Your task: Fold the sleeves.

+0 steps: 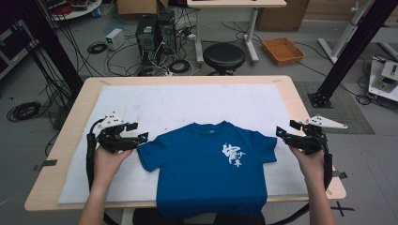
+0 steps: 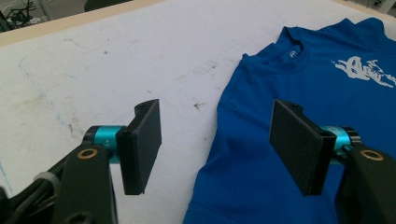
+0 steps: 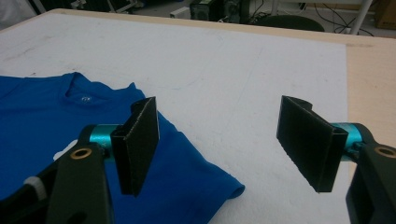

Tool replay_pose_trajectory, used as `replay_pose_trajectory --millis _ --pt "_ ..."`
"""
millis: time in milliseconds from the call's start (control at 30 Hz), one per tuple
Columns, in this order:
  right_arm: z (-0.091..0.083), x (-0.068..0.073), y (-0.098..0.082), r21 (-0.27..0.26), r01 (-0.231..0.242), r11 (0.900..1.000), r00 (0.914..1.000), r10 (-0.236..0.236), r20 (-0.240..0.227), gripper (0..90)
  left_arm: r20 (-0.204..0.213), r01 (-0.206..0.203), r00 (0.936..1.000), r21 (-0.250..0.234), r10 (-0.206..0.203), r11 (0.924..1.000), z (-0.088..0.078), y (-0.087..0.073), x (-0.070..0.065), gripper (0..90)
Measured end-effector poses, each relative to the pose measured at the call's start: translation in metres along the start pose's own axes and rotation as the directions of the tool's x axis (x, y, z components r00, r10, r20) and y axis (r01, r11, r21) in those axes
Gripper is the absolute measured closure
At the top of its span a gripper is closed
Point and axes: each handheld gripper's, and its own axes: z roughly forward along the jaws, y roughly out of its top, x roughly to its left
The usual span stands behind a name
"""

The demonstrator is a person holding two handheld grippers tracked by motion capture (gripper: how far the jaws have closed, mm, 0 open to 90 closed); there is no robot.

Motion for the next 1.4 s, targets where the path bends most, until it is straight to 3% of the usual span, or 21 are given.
replay_pose_trajectory --millis 433,800,933,1033,1067,1200,1400 --pt "0.001 0.000 0.000 0.003 -0.002 1.000 1.0000 0.002 0.003 29.6 -0.027 0.022 0.9994 -0.001 -0.022 0.9998 -0.005 -0.005 0.004 30.6" --pt "0.001 -0.001 0.000 0.006 -0.001 1.000 1.0000 0.001 0.007 29.7 -0.021 0.029 0.9994 0.040 -0.029 0.9988 -0.002 -0.012 0.009 30.6" --pt "0.002 -0.001 -0.001 0.010 -0.002 1.000 1.0000 0.002 0.008 29.7 -0.025 0.059 0.9981 0.058 -0.057 0.9966 0.000 -0.017 0.012 31.4" --pt "0.002 -0.001 -0.001 0.007 0.001 1.000 1.0000 -0.001 0.006 29.8 -0.016 0.073 0.9973 0.075 -0.072 0.9945 0.001 -0.020 0.014 34.5" --pt "0.002 0.000 0.000 0.006 0.001 1.000 1.0000 -0.001 0.006 29.8 -0.009 0.085 0.9964 0.101 -0.085 0.9912 0.004 -0.023 0.015 39.0" --pt "0.002 0.000 0.000 0.006 0.003 1.000 1.0000 -0.003 0.006 29.9 -0.009 0.105 0.9945 0.143 -0.105 0.9841 0.008 -0.029 0.018 42.9" --pt "0.001 -0.001 0.000 0.007 0.001 1.000 1.0000 -0.001 0.008 29.9 -0.008 0.124 0.9922 0.176 -0.125 0.9766 0.010 -0.034 0.020 52.7"
